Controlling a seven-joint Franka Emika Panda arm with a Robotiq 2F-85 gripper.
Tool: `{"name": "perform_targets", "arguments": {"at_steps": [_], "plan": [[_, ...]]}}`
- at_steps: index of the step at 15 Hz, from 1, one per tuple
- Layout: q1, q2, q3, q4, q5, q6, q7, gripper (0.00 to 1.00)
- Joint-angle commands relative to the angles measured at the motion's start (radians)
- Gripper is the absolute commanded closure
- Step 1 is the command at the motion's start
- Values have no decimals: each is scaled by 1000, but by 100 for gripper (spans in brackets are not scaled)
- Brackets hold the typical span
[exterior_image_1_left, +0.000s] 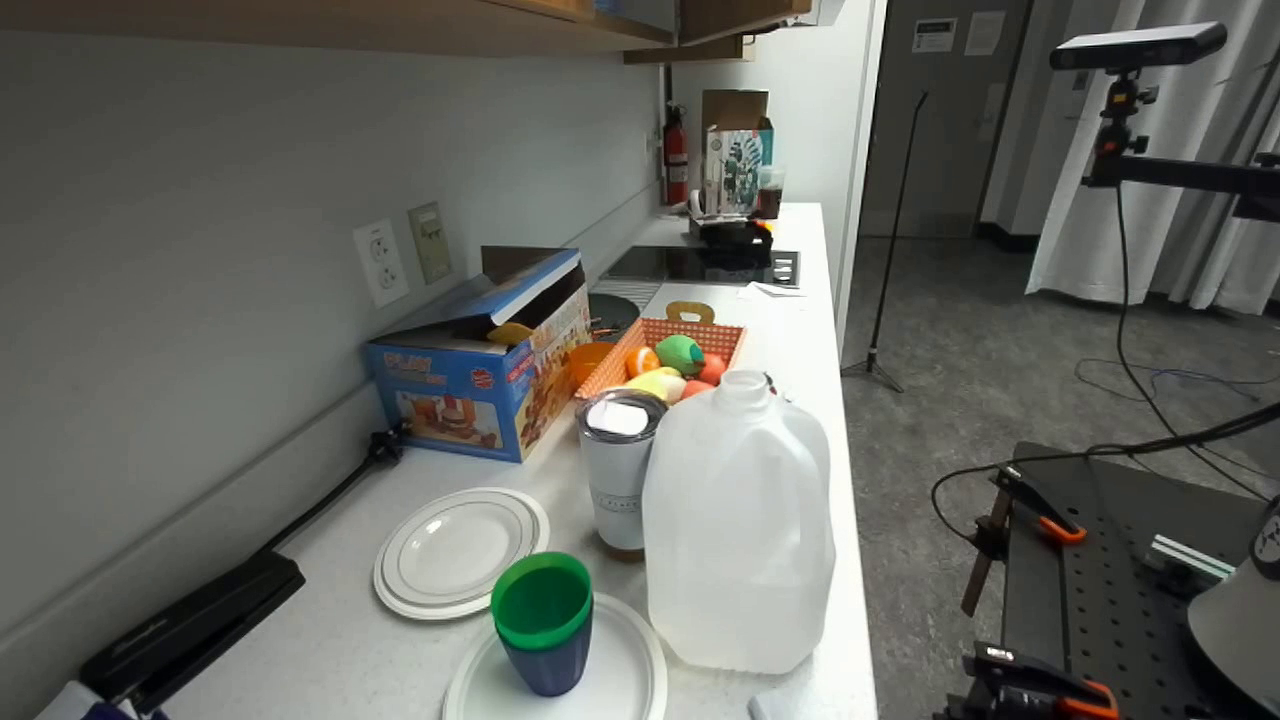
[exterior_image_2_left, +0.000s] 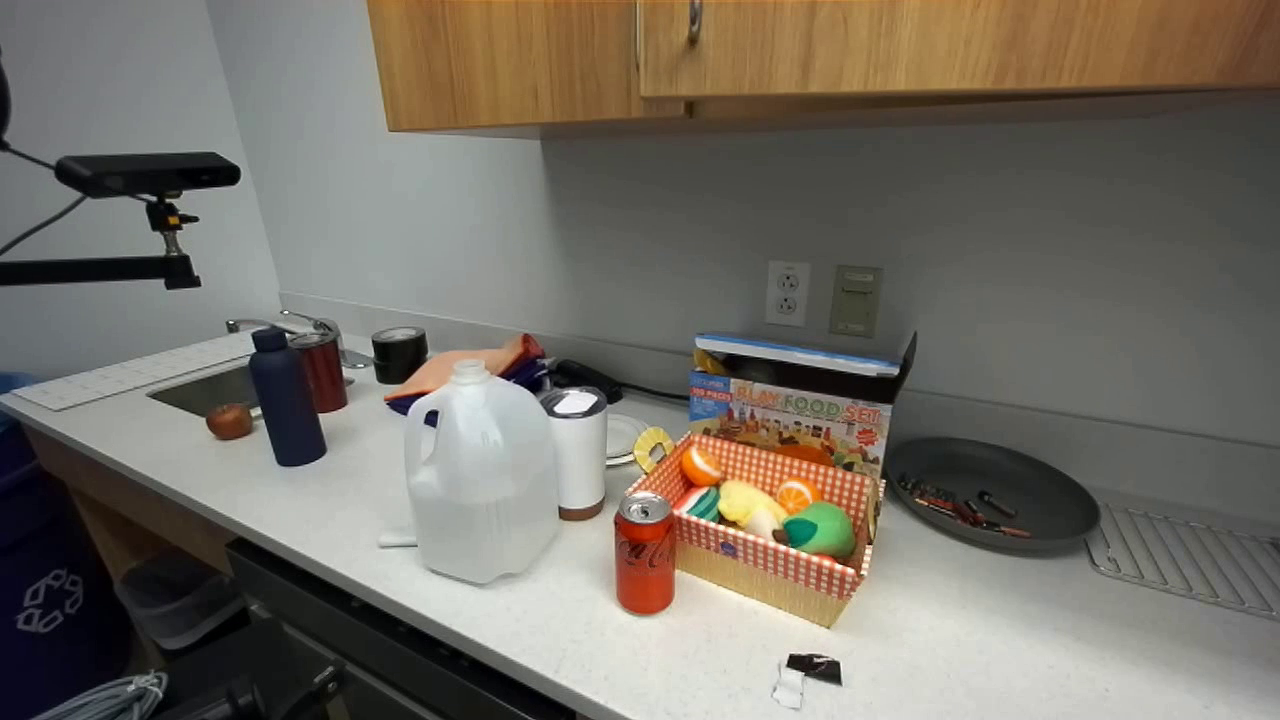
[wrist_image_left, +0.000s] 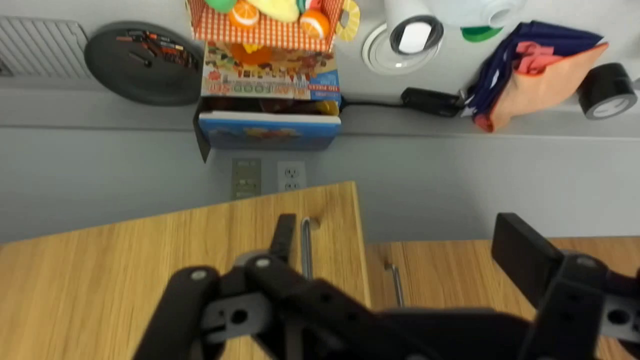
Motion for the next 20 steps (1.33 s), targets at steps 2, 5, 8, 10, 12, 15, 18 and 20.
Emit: {"name": "perform_targets", "arguments": {"at_steps": [2,5,8,10,12,15,18,20], "plan": [[82,-60,16,-90,111,227,-22,0],[144,-9,36,-123,149,353,-8,0],[151,-2,31,-122,108,333,12,0],[151,3,29,-121,107,333,11,0],[150,-3,25,-119,106,333,11,0],[150,-6,25,-119,106,333,12,0],[185,16,28,-122,141,396,5,0],[221,40,36,-108,165,474,5,0]]}}
